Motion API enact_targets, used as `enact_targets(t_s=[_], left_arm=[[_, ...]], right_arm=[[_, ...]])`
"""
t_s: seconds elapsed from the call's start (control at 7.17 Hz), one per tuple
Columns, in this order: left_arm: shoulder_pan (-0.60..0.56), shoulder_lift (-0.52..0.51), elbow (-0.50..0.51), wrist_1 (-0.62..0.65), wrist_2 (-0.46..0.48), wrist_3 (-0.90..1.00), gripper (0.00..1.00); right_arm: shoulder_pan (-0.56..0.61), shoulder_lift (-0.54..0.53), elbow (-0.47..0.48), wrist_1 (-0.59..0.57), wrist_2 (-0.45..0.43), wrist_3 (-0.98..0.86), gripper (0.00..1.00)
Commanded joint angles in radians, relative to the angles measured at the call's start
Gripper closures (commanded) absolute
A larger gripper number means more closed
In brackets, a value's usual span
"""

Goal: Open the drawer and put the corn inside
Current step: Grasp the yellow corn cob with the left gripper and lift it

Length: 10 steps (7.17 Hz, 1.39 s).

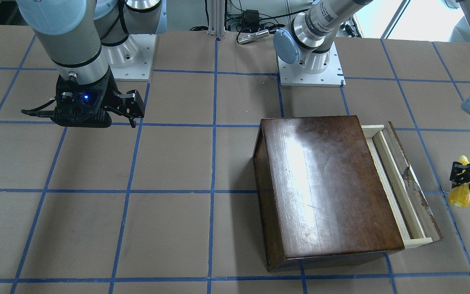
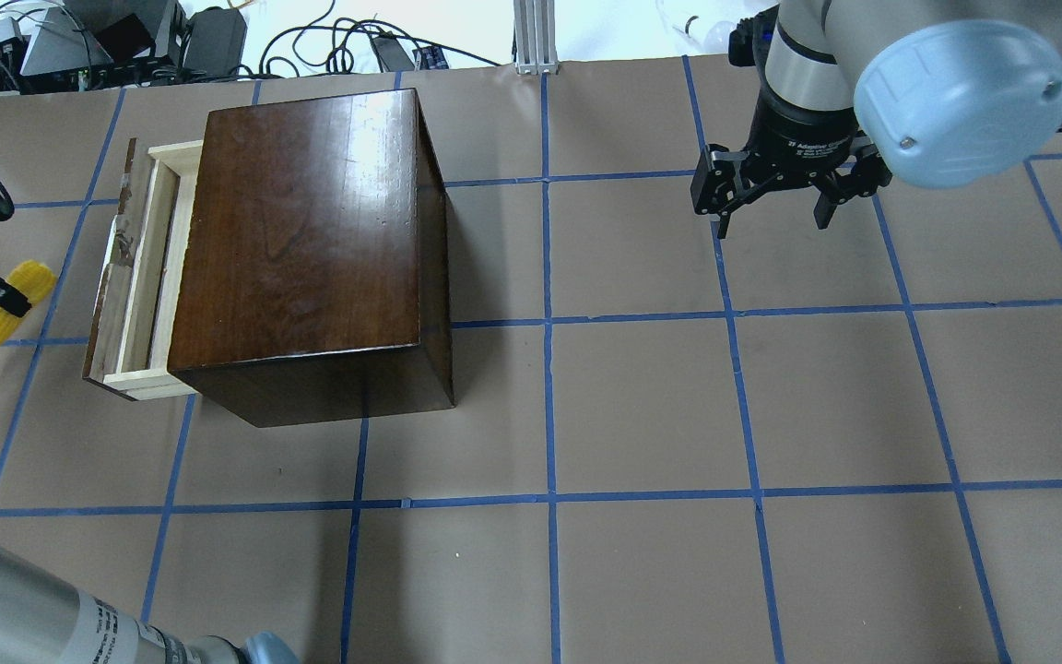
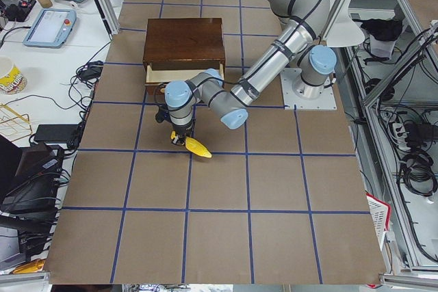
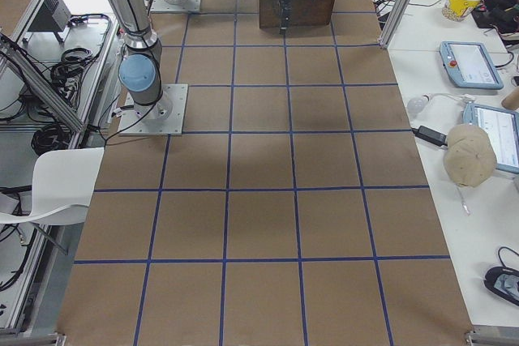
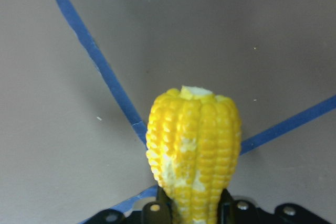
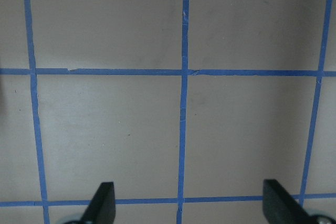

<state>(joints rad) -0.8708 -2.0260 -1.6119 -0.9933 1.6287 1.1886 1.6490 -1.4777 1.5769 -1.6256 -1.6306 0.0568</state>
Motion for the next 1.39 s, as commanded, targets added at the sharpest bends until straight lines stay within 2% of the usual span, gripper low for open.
enact_targets(t_s=[0.0,0.28,0.7,1.25], left_arm=[[-0.011,0.104,0.079,-0.181,0.003,-0.077,1.00],[-0.051,0.153,0.119,-0.251,0.005,-0.165,1.00],[-0.175,0.202,0.121,-0.252,-0.003,-0.427,1.00],[-0.322,0.239,0.119,-0.335,-0.004,-0.888,1.00]], right_arm=[[0.000,0.000,0.000,0.001,0.002,0.000,0.00],[0.000,0.000,0.000,0.001,0.002,0.000,0.00],[0.000,0.000,0.000,0.001,0.003,0.000,0.00],[0.000,0.000,0.000,0.001,0.003,0.000,0.00]])
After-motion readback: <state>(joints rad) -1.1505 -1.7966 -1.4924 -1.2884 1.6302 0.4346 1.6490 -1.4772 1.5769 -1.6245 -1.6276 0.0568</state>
